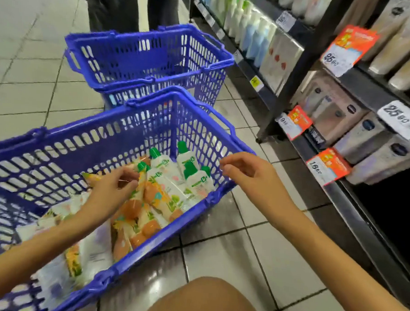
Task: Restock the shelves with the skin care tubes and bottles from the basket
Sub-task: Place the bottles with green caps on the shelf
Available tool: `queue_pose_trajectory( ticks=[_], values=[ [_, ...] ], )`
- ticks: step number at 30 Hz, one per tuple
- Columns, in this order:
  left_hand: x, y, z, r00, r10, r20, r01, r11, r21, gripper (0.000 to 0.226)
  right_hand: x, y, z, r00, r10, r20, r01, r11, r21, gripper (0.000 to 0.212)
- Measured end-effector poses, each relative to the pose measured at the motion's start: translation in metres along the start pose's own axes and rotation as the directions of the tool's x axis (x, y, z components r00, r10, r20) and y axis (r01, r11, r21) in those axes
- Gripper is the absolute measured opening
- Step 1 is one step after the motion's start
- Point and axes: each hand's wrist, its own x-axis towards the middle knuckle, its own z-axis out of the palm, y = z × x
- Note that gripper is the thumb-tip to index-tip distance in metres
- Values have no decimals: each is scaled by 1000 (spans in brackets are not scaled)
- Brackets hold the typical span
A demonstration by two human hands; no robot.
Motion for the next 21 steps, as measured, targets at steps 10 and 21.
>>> queue_pose_trajectory(
  ticks=[10, 21],
  values=[
    [2, -16, -17, 994, -82, -70, 72, 988, -137, 14, 99, 25, 56, 893, 347, 286, -81, 749, -657, 45],
    [17, 36, 57, 987, -126, 95, 145, 964, -223, 19, 120, 66, 81, 758, 522, 391, 172, 418, -892, 53]
  ],
)
